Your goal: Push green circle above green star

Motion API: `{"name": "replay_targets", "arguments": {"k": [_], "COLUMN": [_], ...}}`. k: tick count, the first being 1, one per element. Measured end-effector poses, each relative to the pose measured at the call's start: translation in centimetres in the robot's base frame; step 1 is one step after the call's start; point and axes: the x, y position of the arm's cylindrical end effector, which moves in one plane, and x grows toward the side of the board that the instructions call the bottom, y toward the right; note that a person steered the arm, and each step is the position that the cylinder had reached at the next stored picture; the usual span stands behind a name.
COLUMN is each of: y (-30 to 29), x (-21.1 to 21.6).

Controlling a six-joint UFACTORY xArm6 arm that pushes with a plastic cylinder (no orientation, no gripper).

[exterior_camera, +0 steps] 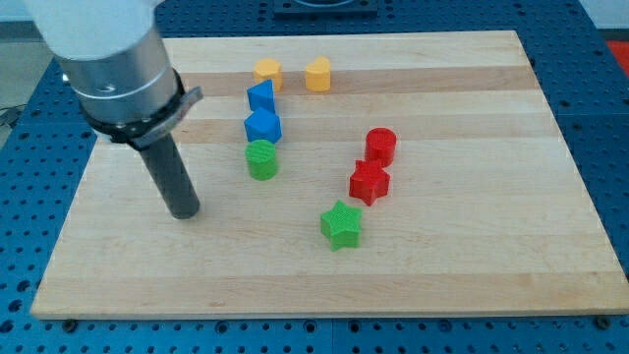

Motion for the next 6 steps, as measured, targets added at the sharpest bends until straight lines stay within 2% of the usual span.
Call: {"name": "replay_targets", "arguments": {"k": [1,2,5,6], "y": [0.8,2.3,4.3,9.9], "x": [-8.2,-10.9,-8.2,-9.7]}}
